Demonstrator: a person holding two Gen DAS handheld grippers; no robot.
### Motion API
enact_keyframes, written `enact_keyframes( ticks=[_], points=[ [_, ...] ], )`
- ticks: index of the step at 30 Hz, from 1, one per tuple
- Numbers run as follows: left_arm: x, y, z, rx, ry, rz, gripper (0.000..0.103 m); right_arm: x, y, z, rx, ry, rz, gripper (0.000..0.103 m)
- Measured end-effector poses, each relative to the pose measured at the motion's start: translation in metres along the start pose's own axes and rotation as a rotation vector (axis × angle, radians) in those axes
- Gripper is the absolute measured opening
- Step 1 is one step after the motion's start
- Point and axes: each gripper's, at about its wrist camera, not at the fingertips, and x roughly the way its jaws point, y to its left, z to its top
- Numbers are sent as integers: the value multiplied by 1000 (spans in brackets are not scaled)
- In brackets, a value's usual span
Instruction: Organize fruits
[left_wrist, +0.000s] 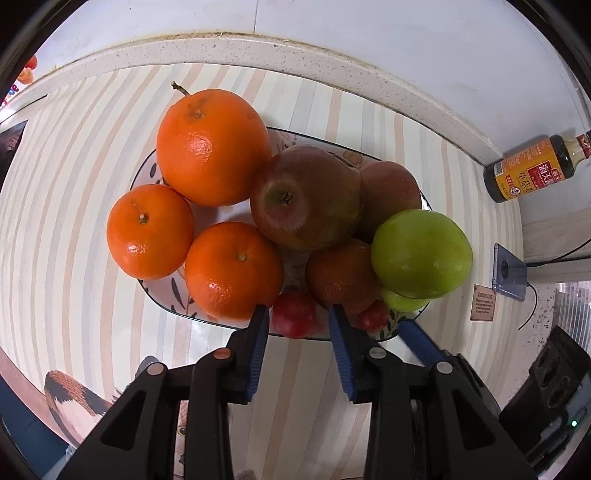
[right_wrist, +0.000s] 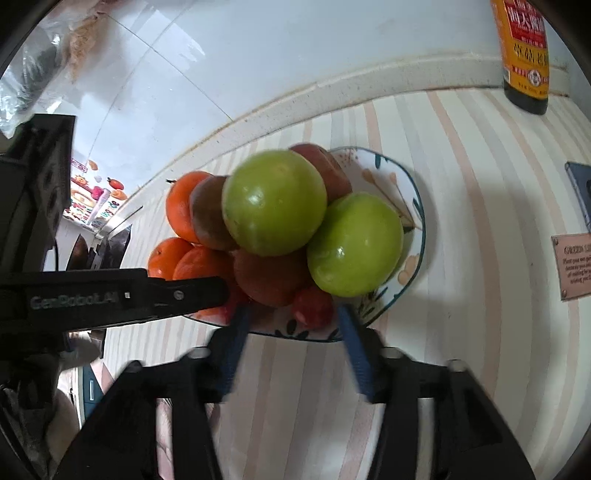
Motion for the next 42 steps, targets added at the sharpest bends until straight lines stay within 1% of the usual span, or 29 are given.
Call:
enact_keyframes(
  ticks=[1,2,3,4,5,6,7,8,9,10,11,13,15,18,22,28,29,31,34,40,42],
  points=[
    [-1,0,0,2,-1,-4,40,-2,2,1,-1,-4,-10,82],
    [-3,0,-1,7,-6,3,52,-5,1,1,-1,-4,-14,83],
    [-6,-1,-1,15,-17,20,61,-8,1,0,0,-9,-11,83],
    [-11,-2,-3,27,-31,34,78,-12,2,0,0,-10,-15,83],
    [-15,-2,-5,38,-45,44,84,-16,2,-1,1,-9,-24,83],
    [-20,-2,-6,45,-53,53,84,-21,1,-2,6,-9,-34,85],
    [-24,-2,-9,54,-63,65,84,-26,1,-3,11,-10,-48,92],
    [-29,-1,-11,63,-75,77,85,-33,0,-3,14,-7,-85,96],
    [-35,0,-14,76,-91,95,88,-38,0,-4,13,-6,-111,96],
    [-42,1,-18,94,-115,124,99,-43,1,-5,10,-5,-135,96],
    [-49,1,-22,110,-147,154,101,-49,1,-5,2,-5,-169,97],
    [-61,3,-31,142,-205,203,101,-61,6,-5,-21,-9,-224,99],
    [-70,8,-39,152,-228,228,101,-71,9,-5,-34,-17,-262,99],
    [-80,19,-50,139,-234,223,101,-88,17,-5,-57,-37,-299,99],
    [-96,26,-62,132,-269,218,101,-106,32,-8,-85,-50,-314,100],
    [-140,33,-89,135,-360,201,101,-137,60,-25,-99,-78,-325,100],
    [-150,35,-96,139,-374,189,101,-144,66,-29,-100,-88,-325,100],
    [-165,36,-110,155,-400,187,101,-162,77,-39,-104,-118,-343,100],
    [-188,39,-136,183,-440,181,101,-189,93,-54,-98,-157,-345,100],
    [-230,49,-186,219,-487,129,101,-255,137,-97,-118,-253,-366,100],
    [-242,52,-201,233,-507,117,101,-272,149,-112,-116,-272,-363,100]
  ],
)
